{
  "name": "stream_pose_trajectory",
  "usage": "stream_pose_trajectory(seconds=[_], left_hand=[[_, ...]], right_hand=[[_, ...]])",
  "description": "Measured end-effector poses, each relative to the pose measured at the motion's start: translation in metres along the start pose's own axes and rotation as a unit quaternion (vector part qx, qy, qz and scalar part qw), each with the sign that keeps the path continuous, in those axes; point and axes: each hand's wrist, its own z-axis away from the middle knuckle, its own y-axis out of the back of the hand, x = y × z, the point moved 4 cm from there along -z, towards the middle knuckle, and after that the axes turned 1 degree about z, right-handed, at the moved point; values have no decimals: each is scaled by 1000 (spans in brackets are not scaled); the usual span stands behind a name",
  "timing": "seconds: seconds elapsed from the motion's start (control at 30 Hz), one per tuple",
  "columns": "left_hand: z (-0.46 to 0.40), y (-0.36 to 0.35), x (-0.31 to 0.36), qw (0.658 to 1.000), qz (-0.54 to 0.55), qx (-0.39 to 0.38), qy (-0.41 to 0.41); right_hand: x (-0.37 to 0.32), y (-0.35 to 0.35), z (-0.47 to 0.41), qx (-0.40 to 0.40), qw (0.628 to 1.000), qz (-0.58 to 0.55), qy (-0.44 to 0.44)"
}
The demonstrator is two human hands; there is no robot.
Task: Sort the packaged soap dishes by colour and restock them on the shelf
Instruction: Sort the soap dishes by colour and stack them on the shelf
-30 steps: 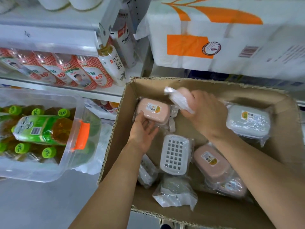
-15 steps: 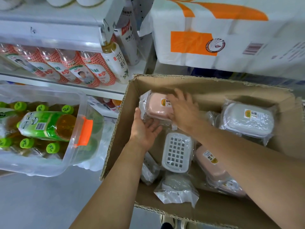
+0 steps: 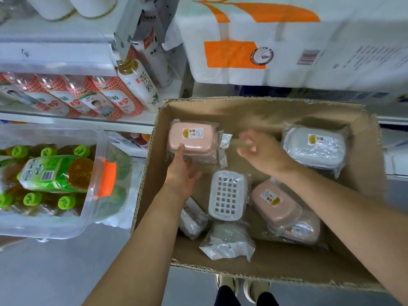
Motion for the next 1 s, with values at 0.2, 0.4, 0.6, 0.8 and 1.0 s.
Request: stream_pose_trajectory(seconds=[0.2,0.4,0.6,0.8,1.0], left_hand=[[19,-5,-64,931,-364,-29,-27],[2,-2,-100,854,-521,-13,-6],[4,12,-98,890,-456,-19,23],[31,34,-65,938,-344,30,-15],[54,66,-44,955,-296,27,7]], right_hand=[[84,-45,84,-166,942,248,-151],[90,-60,77,-115,938,284,-164],[70,-19,77,-132,945,247,-169],[19,18,64,-74,977,169,-109],[-41,29,26,21,988,149,26]])
